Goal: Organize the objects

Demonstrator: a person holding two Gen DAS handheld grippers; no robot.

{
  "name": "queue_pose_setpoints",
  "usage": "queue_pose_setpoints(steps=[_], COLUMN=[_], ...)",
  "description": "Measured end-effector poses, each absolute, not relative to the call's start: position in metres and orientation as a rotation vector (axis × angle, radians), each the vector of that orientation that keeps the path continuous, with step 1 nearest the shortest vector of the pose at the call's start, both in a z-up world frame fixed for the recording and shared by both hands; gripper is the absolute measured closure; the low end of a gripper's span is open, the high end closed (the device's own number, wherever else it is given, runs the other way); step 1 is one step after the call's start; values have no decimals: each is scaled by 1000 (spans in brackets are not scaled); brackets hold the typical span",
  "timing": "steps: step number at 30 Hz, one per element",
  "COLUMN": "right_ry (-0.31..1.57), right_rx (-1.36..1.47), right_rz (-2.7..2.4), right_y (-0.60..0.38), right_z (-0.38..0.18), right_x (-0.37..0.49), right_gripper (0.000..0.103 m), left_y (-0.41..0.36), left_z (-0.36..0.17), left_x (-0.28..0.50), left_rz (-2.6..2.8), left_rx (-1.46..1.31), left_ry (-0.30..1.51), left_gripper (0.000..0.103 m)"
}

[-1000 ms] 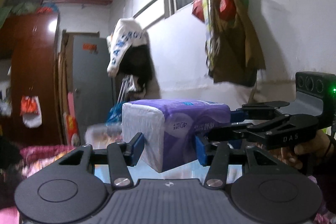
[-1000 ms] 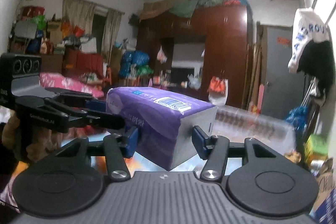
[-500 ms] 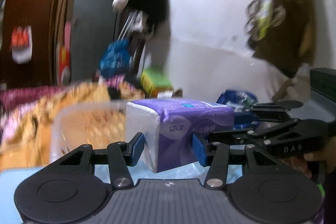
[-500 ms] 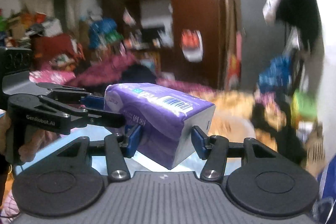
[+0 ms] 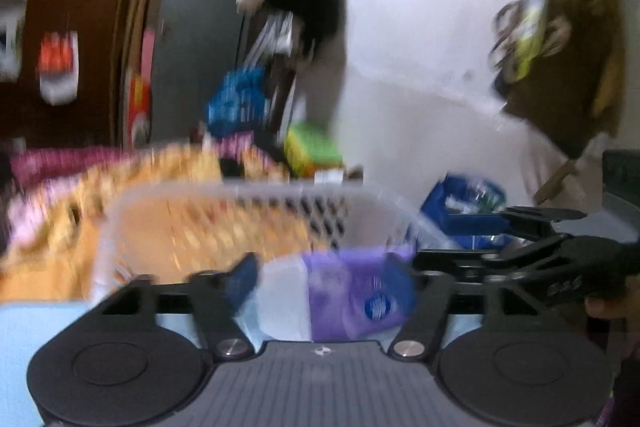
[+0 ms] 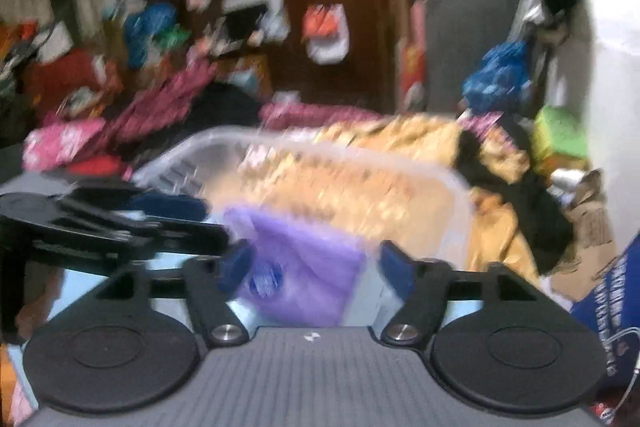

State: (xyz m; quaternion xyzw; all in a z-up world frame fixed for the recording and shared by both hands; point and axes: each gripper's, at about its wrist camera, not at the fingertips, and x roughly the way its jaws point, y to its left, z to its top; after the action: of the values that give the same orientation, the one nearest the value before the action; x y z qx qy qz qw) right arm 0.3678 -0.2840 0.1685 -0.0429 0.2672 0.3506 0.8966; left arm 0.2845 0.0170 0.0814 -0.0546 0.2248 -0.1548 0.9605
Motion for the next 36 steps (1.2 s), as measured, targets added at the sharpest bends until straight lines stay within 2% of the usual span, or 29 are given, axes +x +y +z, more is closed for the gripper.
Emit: queue_pose_setpoints(steps=[2, 8, 15, 21, 23, 27, 30, 35, 36], right_ry=[471, 310, 227, 189, 235, 209, 231, 240, 241], right_rx=[-47, -41, -17, 65, 22, 29, 56, 64, 59], right_rz=[719, 707, 751, 817, 822, 771, 762, 756, 749], right_y=[-302, -355, -400, -404, -387, -378, -383, -389, -389], right_z=[177, 187, 171, 103, 98, 98, 94, 83, 77], right_x=[349, 259, 175, 153, 163, 170, 177, 176, 170], right_gripper=[0, 0, 0, 0, 3, 8, 16, 19, 22], left_y=[16, 12, -1, 2, 5, 14, 30, 55, 59], left_z=[95, 112, 52, -3, -7, -8, -12, -24, -27], left_x=[247, 151, 97, 82, 72, 59, 59, 71, 73], left_rz=[-306, -240, -271, -345, -336, -272, -190, -88, -79], left_rx=[-52, 15, 12, -61, -51, -39, -41, -83, -92], left_ry=[394, 371, 391, 411, 388, 341, 343, 366, 371], left_gripper=[15, 14, 14, 14, 14, 14, 14, 14, 14])
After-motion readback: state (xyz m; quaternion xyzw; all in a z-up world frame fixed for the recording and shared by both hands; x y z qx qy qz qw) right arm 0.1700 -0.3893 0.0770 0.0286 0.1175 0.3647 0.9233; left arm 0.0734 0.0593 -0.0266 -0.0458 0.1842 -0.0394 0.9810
